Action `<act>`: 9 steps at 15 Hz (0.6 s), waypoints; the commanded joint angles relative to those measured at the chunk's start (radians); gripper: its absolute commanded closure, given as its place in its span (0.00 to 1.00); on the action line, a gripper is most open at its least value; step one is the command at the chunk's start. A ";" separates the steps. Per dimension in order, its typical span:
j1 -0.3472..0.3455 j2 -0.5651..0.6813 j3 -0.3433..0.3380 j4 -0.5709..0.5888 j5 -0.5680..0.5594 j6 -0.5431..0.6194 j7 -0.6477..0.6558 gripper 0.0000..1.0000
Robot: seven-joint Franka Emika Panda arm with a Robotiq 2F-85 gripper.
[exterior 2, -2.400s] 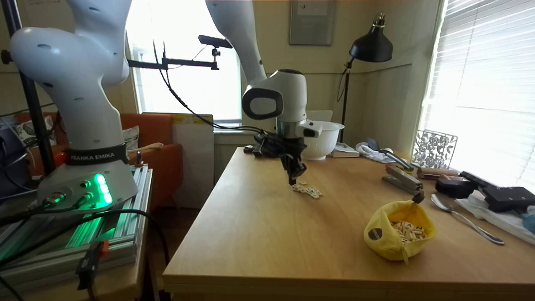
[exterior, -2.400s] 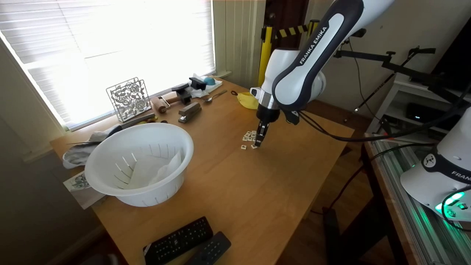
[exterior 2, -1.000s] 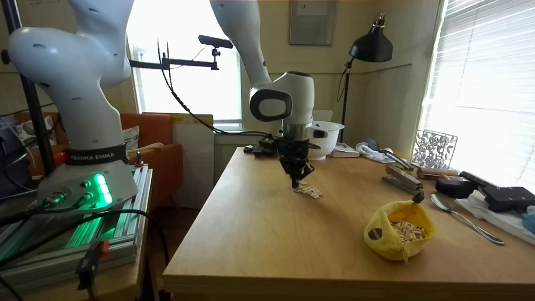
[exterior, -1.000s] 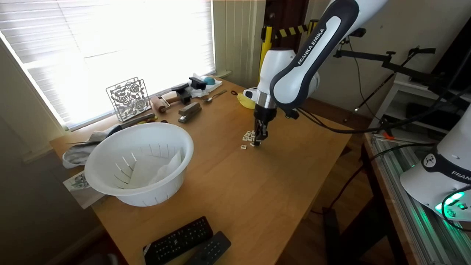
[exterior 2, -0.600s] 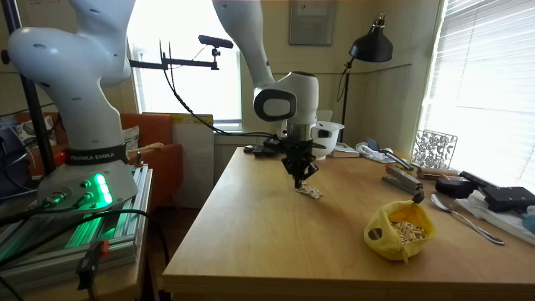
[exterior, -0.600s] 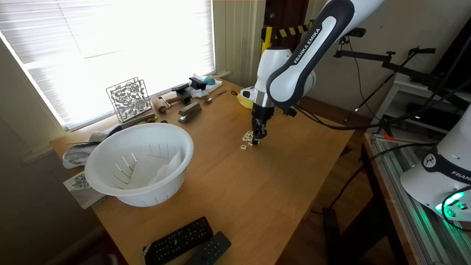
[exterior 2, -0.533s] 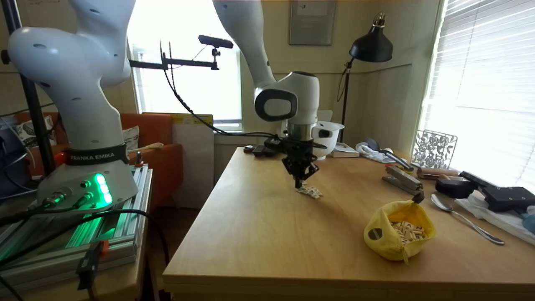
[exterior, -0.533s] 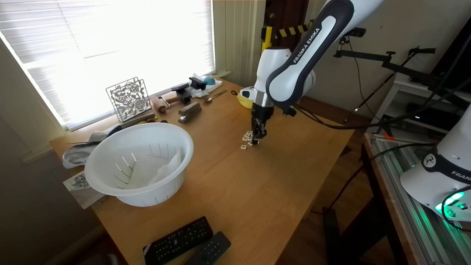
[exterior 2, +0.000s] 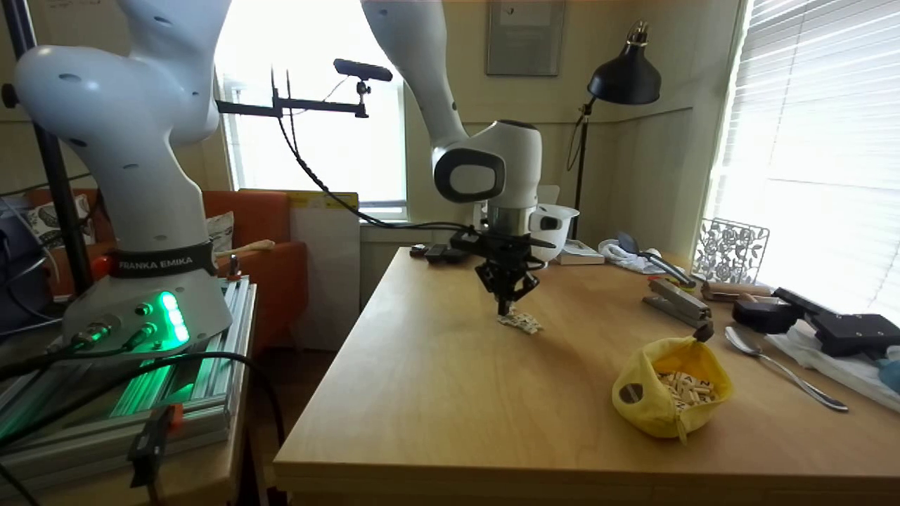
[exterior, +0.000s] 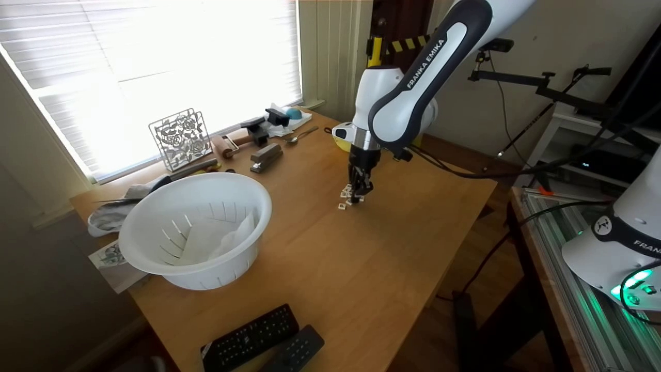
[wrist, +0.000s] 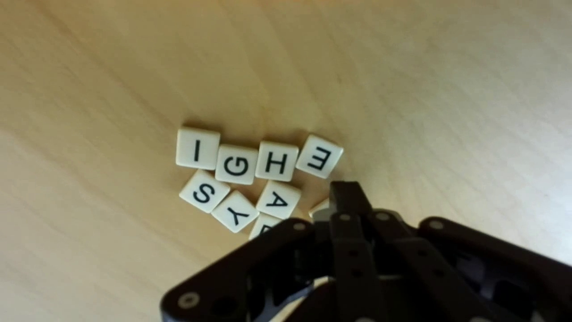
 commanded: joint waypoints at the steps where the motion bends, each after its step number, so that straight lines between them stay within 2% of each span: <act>1: 0.031 0.048 -0.029 0.040 -0.036 -0.026 -0.024 1.00; 9: 0.067 0.061 -0.057 0.058 -0.056 -0.015 -0.042 1.00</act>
